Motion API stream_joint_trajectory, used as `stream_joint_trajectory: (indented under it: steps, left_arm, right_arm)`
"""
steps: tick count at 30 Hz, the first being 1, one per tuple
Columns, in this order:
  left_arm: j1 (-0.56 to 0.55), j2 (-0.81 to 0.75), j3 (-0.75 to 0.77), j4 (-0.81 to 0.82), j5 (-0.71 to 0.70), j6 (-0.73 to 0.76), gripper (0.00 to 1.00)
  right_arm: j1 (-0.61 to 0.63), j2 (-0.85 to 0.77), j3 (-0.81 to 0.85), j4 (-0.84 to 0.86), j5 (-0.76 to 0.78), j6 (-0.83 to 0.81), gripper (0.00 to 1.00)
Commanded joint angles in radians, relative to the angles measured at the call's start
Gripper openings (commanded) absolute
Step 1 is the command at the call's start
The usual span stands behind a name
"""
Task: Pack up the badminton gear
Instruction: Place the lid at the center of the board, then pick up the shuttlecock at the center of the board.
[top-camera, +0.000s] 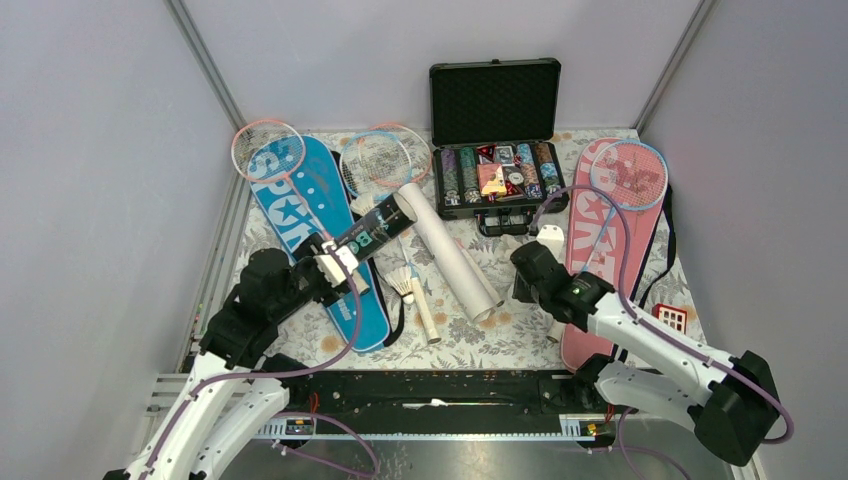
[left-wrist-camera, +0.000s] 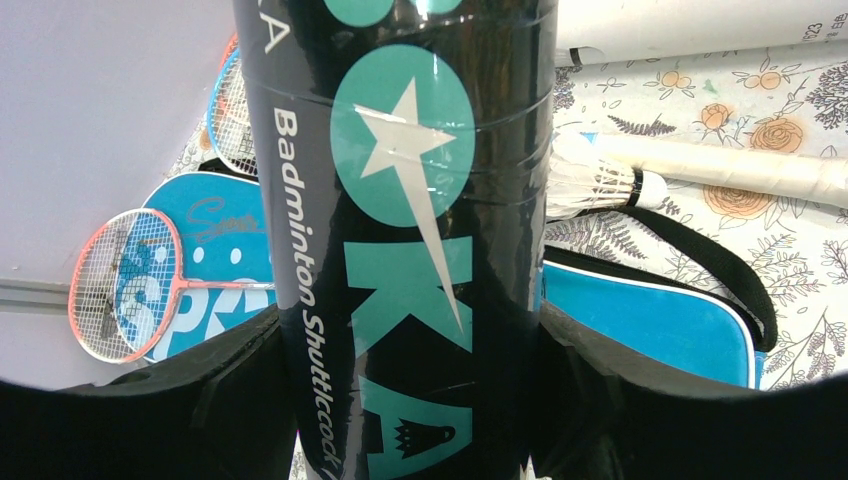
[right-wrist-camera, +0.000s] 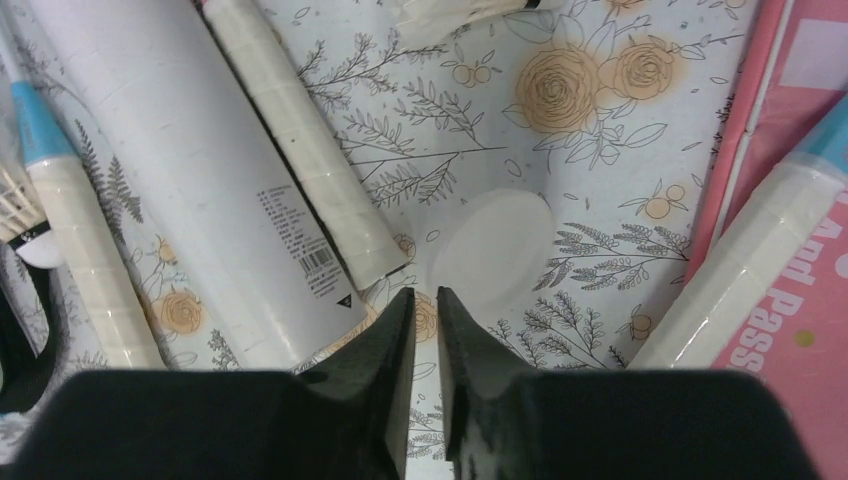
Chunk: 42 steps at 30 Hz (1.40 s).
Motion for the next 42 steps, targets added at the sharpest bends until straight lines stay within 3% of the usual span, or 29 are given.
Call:
stream_joint_trajectory:
  steps: [1,10,20,26,37,42]
  left_arm:
    - [0.003,-0.012,0.067,0.078,0.006,-0.012,0.28]
    - [0.003,-0.019,0.145,0.021,0.097,-0.045,0.28]
    - [0.003,-0.056,0.136,-0.021,0.086,-0.046,0.28]
    - [0.003,-0.055,0.146,-0.034,0.080,-0.036,0.28]
    - [0.003,-0.046,0.139,-0.042,0.093,-0.030,0.27]
    - [0.004,-0.042,0.135,-0.052,0.094,-0.028,0.27]
  right_arm:
    - [-0.008,0.053,0.092,0.028,0.125,0.000,0.39]
    - [-0.055,0.333,0.250,0.145,0.232,-0.105,0.62]
    - [-0.091,0.656,0.469,0.100,0.341,-0.189,0.60]
    - [-0.096,0.740,0.522,0.084,0.356,-0.227,0.58]
    - [-0.118,0.833,0.554,0.053,0.384,-0.296,0.42]
    - [-0.119,0.803,0.539,0.063,0.406,-0.338,0.11]
